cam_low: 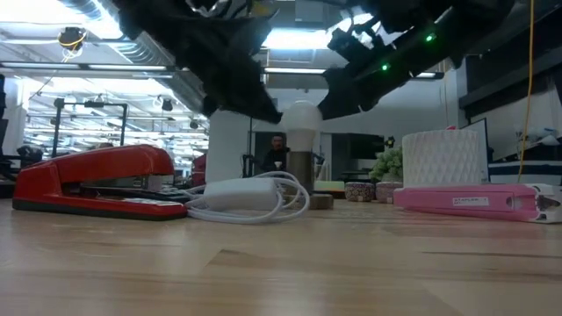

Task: Screw lightbulb
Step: Remove the white lightbulb from the golden lamp

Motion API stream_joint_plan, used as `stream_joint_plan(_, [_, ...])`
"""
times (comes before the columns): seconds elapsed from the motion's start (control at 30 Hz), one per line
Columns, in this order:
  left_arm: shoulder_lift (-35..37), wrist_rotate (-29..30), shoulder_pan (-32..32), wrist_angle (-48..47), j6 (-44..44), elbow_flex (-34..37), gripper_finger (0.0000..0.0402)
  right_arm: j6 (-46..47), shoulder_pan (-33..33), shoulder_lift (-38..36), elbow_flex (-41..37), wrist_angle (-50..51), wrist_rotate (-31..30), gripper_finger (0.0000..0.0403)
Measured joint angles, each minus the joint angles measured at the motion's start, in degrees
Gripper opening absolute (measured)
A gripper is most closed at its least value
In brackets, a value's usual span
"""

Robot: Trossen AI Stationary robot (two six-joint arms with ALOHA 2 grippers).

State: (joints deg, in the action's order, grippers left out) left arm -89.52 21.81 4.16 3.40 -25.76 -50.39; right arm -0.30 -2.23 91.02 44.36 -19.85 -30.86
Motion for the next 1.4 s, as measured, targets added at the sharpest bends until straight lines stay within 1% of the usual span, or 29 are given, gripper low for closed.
stream_joint_plan(0.1, [0.02,1.23,1.34,-0.06,-0.5,0.15,0.0,-0.04,0.1,-0.02,0.0,-0.05,1.0,0.0007])
stream_joint_plan(0.27, [0.07,3.13,3.28,-0.38,-1.25,0.09,0.0,-1.82,0.52,-0.08,-0.02,-0.03,0.4,0.0007])
stream_joint_plan(0.37, [0.09,6.54,3.95,0.69,-1.1,0.09,0.0,-4.72,0.22,-1.32,-0.02,-0.03,0.58,0.0007])
stream_joint_plan(0.53, [0.16,11.94,3.82,0.75,-0.94,0.09,0.0,-4.92,-1.59,-5.22,-0.02,0.69,0.57,0.0007])
stream_joint_plan(0.63, [0.16,15.69,3.5,1.08,-0.88,0.09,0.0,-4.44,-3.87,-7.83,-0.02,0.8,2.87,0.0007])
stream_joint_plan(0.7, [0.16,17.19,2.92,1.68,-0.26,0.09,0.0,-3.2,-5.46,-8.51,-0.02,0.65,4.75,0.0007])
stream_joint_plan(0.8, [0.18,17.4,1.67,2.54,1.91,0.09,0.0,-1.5,-7.7,-8.46,-0.02,0.47,6.53,0.0007])
stream_joint_plan(0.9, [0.18,17.06,0.24,2.39,1.95,0.09,0.0,-0.35,-9.13,-7.37,-0.02,1.36,6.48,0.0007])
stream_joint_plan(1.03, [0.22,13.25,-1.17,2.41,2.19,0.11,0.0,2.56,-9.38,-4.8,-0.11,2.13,5.81,0.0007])
stream_joint_plan(1.1, [0.24,11.21,-1.55,2.3,2.17,0.11,0.0,3.34,-9.26,-3.22,-0.09,2.0,4.3,0.0007])
stream_joint_plan(1.23, [0.24,7.3,-1.45,1.76,2.16,0.13,0.0,3.39,-9.26,-1.02,-0.11,2.12,-1.61,0.0007])
stream_joint_plan(1.4, [0.27,5.11,-0.47,1.83,2.25,0.15,0.0,3.41,-8.98,-0.76,-0.11,3.19,-5.24,0.0007])
